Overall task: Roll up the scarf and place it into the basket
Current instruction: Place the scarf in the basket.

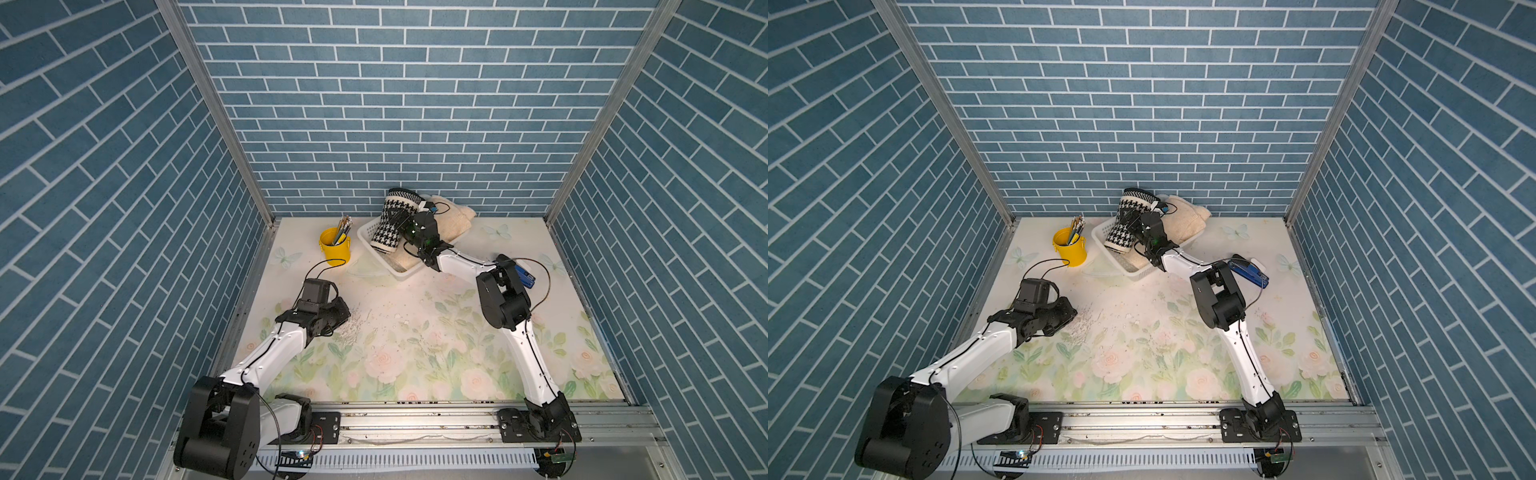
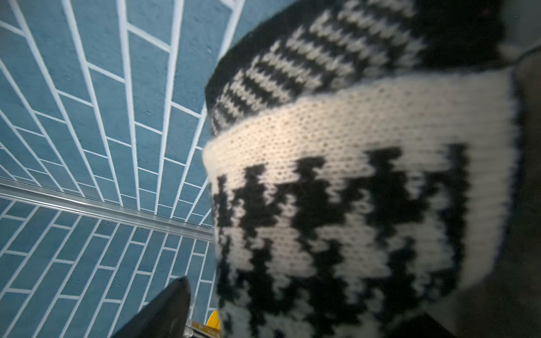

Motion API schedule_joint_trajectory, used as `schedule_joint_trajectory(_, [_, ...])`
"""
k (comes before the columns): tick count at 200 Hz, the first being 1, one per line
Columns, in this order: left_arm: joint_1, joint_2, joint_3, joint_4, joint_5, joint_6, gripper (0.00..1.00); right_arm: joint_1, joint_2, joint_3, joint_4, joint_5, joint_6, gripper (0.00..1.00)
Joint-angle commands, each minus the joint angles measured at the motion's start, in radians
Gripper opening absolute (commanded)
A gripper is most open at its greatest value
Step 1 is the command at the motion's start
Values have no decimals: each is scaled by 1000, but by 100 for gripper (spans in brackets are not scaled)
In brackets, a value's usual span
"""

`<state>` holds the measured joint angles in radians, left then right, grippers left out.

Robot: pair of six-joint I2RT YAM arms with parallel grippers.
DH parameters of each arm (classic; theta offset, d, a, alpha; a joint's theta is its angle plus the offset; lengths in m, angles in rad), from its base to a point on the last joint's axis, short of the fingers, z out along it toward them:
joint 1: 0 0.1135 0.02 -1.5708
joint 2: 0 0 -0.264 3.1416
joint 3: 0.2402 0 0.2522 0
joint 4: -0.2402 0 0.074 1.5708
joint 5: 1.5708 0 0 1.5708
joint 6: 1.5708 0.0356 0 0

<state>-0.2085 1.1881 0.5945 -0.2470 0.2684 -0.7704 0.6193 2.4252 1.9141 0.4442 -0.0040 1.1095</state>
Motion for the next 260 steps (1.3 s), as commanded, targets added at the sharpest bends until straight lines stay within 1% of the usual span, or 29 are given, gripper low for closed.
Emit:
schedule_joint_trajectory(1, [11, -16, -11, 2, 2, 14, 9, -6, -141, -41, 18, 8, -78, 97])
schedule_joint_trajectory(9, [12, -16, -11, 2, 2, 15, 9, -6, -183, -62, -10, 14, -110, 97])
schedule_joint_trajectory(35, [14, -12, -11, 9, 5, 14, 9, -5, -322, -101, -201, 79, -220, 97])
schedule_joint_trajectory(45, [14, -7, -10, 14, 8, 14, 9, -3, -360, -119, -249, 108, -267, 97])
schedule_joint_trajectory(55, [14, -2, -13, 22, 12, 11, 9, -4, -383, -118, -290, 112, -312, 98])
schedule_joint_trajectory(60, [14, 2, -12, 27, 15, 10, 9, -3, -384, -106, -314, 114, -335, 97])
schedule_joint_trajectory(66, [14, 6, -13, 33, 17, 10, 9, -4, -378, -85, -332, 108, -369, 93])
schedule_joint_trajectory(71, [14, 10, -12, 36, 21, 8, 9, -6, -361, -56, -348, 95, -394, 86])
schedule_joint_trajectory(73, [14, 11, -12, 36, 20, 8, 9, -7, -353, -38, -358, 90, -402, 81])
schedule_joint_trajectory(80, [14, 15, -11, 38, 22, 7, 9, -14, -305, 37, -407, 58, -429, 60])
schedule_joint_trajectory(84, [14, 15, -11, 39, 23, 6, 9, -18, -270, 93, -433, 19, -446, 49])
schedule_joint_trajectory(94, [14, 11, -12, 37, 22, 5, 9, -33, -155, 268, -520, -63, -462, 18])
schedule_joint_trajectory(99, [14, 5, -12, 34, 21, 5, 9, -38, -98, 355, -550, -118, -474, 7])
schedule_joint_trajectory(100, [14, 4, -12, 33, 20, 4, 9, -40, -77, 391, -559, -136, -479, 4])
schedule_joint_trajectory(101, [14, 4, -11, 33, 19, 4, 9, -40, -77, 391, -559, -136, -479, 4])
schedule_joint_trajectory(102, [14, 3, -10, 31, 19, 4, 9, -42, -54, 426, -572, -150, -482, 0])
schedule_joint_trajectory(115, [14, -15, -11, 15, 5, 5, 9, -55, 79, 626, -590, -249, -484, 0])
schedule_joint_trajectory(123, [15, -24, -8, 4, -3, 7, 9, -67, 142, 709, -592, -296, -460, 0])
schedule_joint_trajectory(130, [15, -30, -4, -6, -9, 7, 9, -79, 173, 739, -590, -321, -432, 0])
schedule_joint_trajectory(140, [17, -38, 0, -21, -15, 9, 9, -94, 172, 701, -573, -327, -420, 0])
schedule_joint_trajectory(156, [17, -45, 3, -21, -17, 5, 9, -112, 121, 534, -504, -333, -407, 0])
schedule_joint_trajectory(164, [18, -40, 8, -20, -16, 5, 9, -116, 110, 489, -508, -329, -404, 0])
schedule_joint_trajectory(184, [18, -17, 22, -19, -11, 7, 9, -115, 112, 490, -612, -287, -441, 0])
schedule_joint_trajectory(201, [18, -4, 24, -5, -3, 0, 9, -115, 112, 460, -639, -235, -462, 0])
schedule_joint_trajectory(212, [17, 1, 24, 4, 3, -5, 9, -121, 147, 500, -682, -200, -471, 0])
schedule_joint_trajectory(229, [17, 3, 27, 2, 2, -6, 9, -140, 217, 588, -734, -180, -476, 0])
schedule_joint_trajectory(244, [17, -3, 27, -4, -4, -7, 9, -156, 239, 585, -710, -153, -486, 0])
schedule_joint_trajectory(260, [17, -8, 26, -5, -6, -9, 9, -175, 234, 534, -623, -131, -512, 0])
